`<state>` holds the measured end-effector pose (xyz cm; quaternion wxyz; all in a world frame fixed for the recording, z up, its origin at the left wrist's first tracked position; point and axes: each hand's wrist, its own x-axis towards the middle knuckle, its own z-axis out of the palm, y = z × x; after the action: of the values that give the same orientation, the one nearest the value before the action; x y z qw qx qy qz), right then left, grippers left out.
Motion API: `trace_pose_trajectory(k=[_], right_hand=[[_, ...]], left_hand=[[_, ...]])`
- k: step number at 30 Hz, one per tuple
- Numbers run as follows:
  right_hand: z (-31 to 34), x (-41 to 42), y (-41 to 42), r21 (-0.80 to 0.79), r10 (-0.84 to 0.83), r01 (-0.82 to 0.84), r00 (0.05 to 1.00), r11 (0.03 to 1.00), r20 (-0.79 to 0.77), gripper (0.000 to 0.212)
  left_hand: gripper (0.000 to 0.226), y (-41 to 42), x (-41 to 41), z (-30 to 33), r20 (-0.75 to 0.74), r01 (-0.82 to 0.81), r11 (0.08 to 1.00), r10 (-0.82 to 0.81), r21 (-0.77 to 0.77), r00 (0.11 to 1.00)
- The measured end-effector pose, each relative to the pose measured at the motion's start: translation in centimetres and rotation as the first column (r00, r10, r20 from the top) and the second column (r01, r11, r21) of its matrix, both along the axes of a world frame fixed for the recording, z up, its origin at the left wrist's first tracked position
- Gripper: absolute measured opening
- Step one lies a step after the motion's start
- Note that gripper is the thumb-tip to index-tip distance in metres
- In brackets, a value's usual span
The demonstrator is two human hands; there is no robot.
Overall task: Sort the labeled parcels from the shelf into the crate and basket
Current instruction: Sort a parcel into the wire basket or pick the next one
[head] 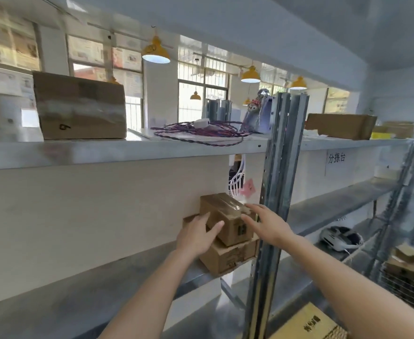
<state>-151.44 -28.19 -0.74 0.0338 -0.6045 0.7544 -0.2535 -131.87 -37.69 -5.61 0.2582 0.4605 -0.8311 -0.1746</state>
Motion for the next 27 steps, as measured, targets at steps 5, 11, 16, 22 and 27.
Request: trace_pose_trajectory(k=[5,11,16,22,27], right_hand=[[-0.7,-0.8,-3.9,-0.015,-0.038,0.040,0.991,0.999,0.127,0.061],[-0.8,0.2,-6.0,0.082,-0.046,0.014,0.915,0.997,0.401,0.065],[-1.1,1.5,-4.4,0.010,-0.020,0.018,0.893,1.000,0.449,0.066],[0.1,3.7,1.6,-0.032,0.023,-0.007,0.840,0.999,0.542,0.062],[1.5,5.6,9.5,-0.054,0.050,-0.022,0.808,0.998,0.587,0.056]], left_hand=[[0.065,-3.2,-1.6,-0.4,-0.132,0.023,0.991,-0.005,0.130,0.991],[0.059,-4.7,-2.7,-1.6,-0.370,0.147,0.919,-0.001,0.367,0.929],[0.062,-3.2,-2.3,-1.3,-0.530,0.240,0.855,0.047,0.459,0.847],[0.088,1.4,-0.9,0.3,-0.721,0.395,0.822,0.026,0.410,0.693],[0.101,8.3,0.6,2.3,-0.792,0.414,0.850,0.007,0.326,0.610]])
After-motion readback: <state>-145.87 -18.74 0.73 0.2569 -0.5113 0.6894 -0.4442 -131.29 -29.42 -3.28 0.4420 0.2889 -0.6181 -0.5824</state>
